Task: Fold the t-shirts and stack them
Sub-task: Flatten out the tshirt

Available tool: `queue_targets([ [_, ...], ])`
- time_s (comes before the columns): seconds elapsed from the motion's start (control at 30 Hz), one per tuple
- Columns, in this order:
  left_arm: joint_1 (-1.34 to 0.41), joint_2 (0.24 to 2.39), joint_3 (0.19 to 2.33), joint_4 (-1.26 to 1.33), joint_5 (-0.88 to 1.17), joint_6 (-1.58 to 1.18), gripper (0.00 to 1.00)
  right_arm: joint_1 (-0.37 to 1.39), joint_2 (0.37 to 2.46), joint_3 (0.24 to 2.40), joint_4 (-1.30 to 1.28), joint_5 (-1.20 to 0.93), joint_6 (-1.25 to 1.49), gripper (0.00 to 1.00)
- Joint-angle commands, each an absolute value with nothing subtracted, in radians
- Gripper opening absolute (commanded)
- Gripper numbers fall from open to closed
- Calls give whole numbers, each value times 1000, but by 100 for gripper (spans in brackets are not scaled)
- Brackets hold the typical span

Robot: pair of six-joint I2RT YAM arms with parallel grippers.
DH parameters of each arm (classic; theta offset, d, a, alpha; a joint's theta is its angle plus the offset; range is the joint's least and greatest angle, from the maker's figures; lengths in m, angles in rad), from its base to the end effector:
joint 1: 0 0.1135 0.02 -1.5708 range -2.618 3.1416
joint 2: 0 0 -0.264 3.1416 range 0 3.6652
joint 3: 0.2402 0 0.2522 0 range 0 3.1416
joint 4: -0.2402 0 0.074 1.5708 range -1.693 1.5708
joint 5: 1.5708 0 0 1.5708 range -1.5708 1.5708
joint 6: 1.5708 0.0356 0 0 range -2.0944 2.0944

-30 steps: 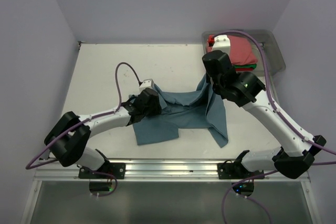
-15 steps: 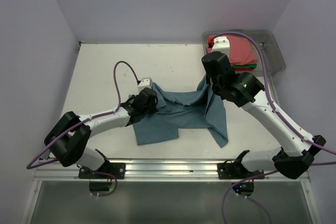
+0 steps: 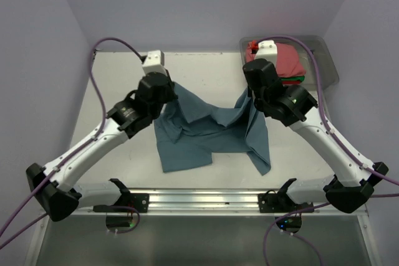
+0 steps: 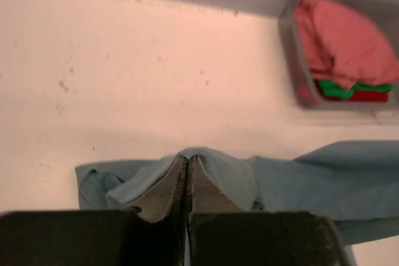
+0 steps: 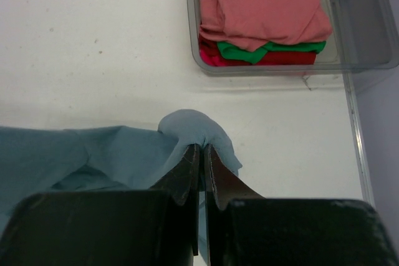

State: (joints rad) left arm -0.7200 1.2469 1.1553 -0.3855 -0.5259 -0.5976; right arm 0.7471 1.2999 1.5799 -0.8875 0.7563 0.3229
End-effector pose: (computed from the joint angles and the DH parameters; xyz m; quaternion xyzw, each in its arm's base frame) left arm 0.2212 -0.1702 0.3530 -0.0845 0.8315 -0.1318 0.5330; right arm 0.2002 0.1521 0.4362 -0.0062 0.8412 -0.0620 0.5372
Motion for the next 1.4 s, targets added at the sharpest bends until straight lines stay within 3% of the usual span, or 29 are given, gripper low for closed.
queue_targets([
  [0.0, -715, 1120, 1350, -475, -656, -427, 0, 735, 1293, 1698, -828, 831, 282, 0],
  [0.4, -707, 1129, 1718, -345, -899, -22, 0, 646, 1493, 2184, -700, 907, 25, 0],
  [0.73, -710, 1031, 1829, -241, -828, 147, 0, 646, 1264, 2039, -520, 669, -60, 0],
  [0.97, -695, 1288, 1891, -299, -792, 207, 0, 644, 1492, 2173, -560, 672, -89, 0],
  [1.03, -661, 1345, 1911, -334, -692, 177, 0, 637, 1626, 2278, -586, 673, -84, 0],
  [1.2, -385, 1564, 2049, -400, -426, 23, 0, 560, 1879, 2558, -649, 563, -8, 0],
  [1.37, -189, 1750, 2213, -414, -333, -26, 0, 525, 1977, 2563, -489, 508, 23, 0],
])
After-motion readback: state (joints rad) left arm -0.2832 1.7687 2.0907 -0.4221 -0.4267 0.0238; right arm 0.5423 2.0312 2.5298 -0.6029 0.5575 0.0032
